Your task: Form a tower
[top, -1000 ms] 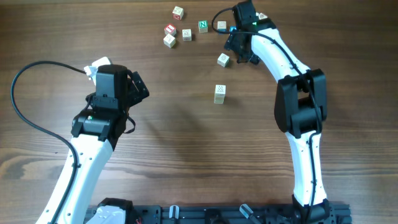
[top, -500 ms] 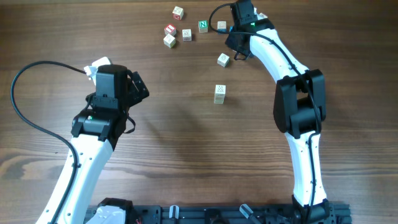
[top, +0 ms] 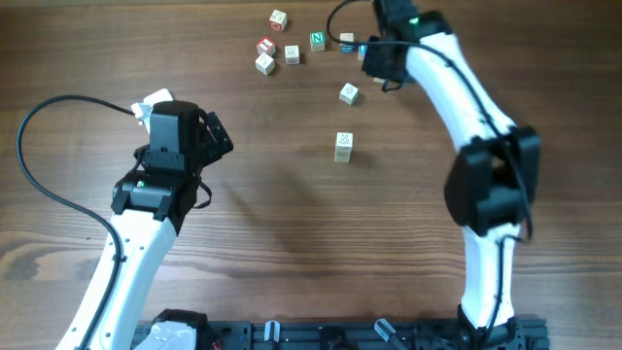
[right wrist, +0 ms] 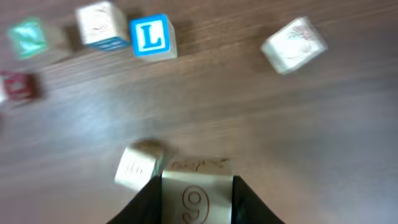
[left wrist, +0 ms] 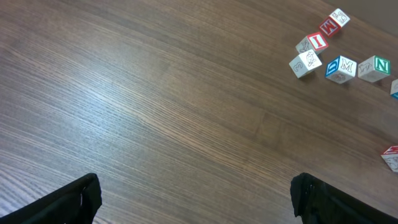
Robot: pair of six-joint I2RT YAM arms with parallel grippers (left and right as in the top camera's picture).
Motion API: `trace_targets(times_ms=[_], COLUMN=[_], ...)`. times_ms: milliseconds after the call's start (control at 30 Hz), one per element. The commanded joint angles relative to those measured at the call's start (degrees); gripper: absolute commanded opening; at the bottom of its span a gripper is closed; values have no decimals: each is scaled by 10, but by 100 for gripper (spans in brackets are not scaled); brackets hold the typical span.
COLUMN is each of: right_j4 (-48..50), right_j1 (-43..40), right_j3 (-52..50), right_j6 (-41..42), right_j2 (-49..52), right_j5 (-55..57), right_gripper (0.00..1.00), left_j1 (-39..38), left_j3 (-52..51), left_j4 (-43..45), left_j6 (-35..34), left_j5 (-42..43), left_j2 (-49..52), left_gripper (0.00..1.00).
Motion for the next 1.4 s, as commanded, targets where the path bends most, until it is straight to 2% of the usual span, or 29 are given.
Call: trace_targets(times_ms=[0, 200, 333, 567, 933, 1367], right_j4=[-50, -149, -176, -173, -222, -222], right_j1=[9, 11, 11, 11, 11, 11], right_j3=[0, 0, 0, 0, -1, -88], right_j6=[-15, -14, -12, 81, 60, 27], right_j2=[-76, -197, -303, -422, -420, -307], right_j5=[-3, -3, -3, -9, -11, -44], right_gripper=[26, 26, 26, 27, 27, 26], left_j1=[4, 4, 4, 4, 4, 4], left_j3=[3, 3, 3, 3, 3, 3], left_j4=[2, 2, 2, 2, 2, 2], left_j6=[-7, -7, -7, -7, -7, -7], left_j5=[3, 3, 3, 3, 3, 3], left_j2=[-4, -4, -4, -4, -4, -4], left_gripper=[100, 100, 100, 100, 100, 100])
